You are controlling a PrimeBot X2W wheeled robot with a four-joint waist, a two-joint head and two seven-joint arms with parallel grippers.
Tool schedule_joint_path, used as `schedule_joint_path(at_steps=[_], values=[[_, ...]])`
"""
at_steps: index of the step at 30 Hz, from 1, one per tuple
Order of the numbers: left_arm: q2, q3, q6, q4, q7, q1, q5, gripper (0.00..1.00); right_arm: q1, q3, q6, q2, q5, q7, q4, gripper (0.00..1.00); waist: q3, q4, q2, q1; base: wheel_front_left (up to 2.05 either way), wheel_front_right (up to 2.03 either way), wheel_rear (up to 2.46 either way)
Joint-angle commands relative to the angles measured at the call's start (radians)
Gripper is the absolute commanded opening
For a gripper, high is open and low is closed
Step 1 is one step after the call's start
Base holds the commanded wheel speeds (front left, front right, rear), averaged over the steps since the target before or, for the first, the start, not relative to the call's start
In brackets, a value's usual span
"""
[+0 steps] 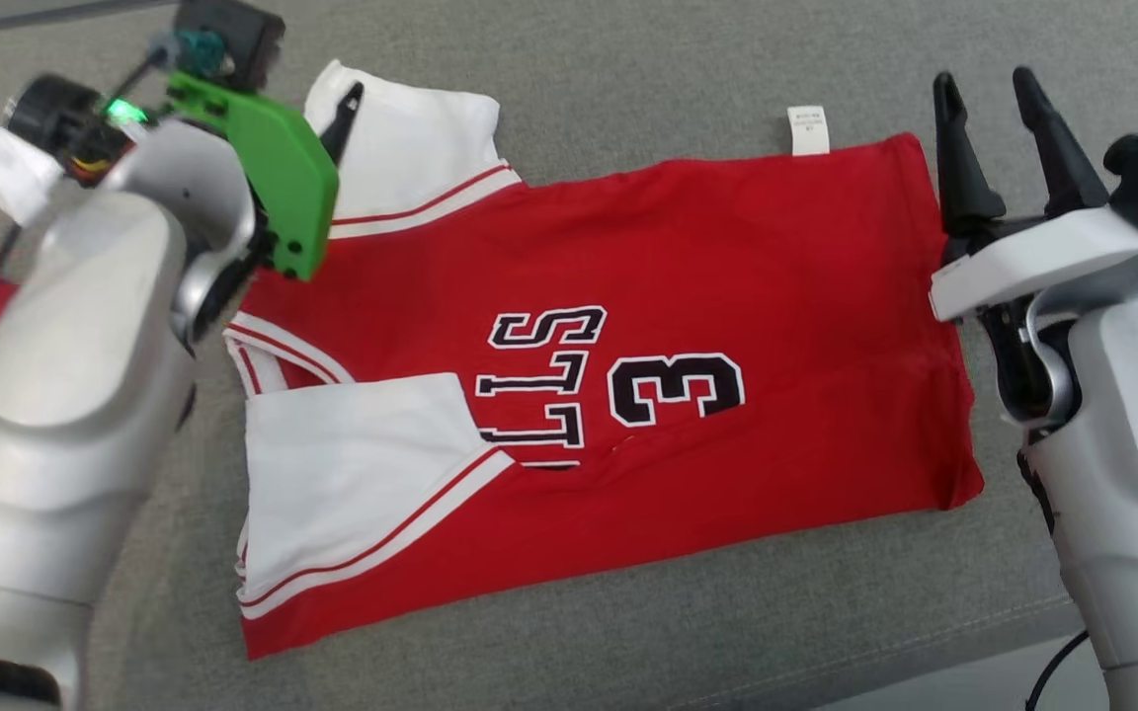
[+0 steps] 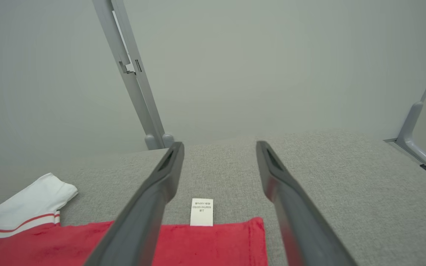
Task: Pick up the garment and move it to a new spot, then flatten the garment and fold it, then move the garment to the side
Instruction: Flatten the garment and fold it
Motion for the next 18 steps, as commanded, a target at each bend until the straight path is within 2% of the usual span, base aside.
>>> schedule_joint_path(at_steps=[1, 4, 9, 18], values=[[0.049, -0.029, 0.002, 0.012, 0.041, -0.064, -0.039, 1.00, -0.030, 0.008, 0.000, -0.001, 0.006, -0.005, -0.001, 1.00, 0.114, -0.088, -0.0001, 0.0000, 0.00, 0.00, 0.00], [0.097, -0.106, 0.002, 0.035, 0.128, -0.173, -0.134, 1.00, -0.088, 0.027, 0.000, -0.004, 0.013, -0.015, 0.000, 1.00, 0.152, -0.115, -0.0001, 0.0000, 0.00, 0.00, 0.00], [0.166, -0.212, 0.001, 0.086, 0.238, -0.291, -0.198, 1.00, -0.149, 0.059, 0.000, -0.009, 0.020, -0.028, 0.009, 1.00, 0.192, -0.148, -0.0001, 0.0000, 0.00, 0.00, 0.00], [0.225, -0.316, 0.001, 0.170, 0.279, -0.381, -0.269, 1.00, -0.188, 0.092, 0.000, -0.012, 0.039, -0.049, 0.021, 1.00, 0.227, -0.182, -0.0001, 0.0000, 0.00, 0.00, 0.00]])
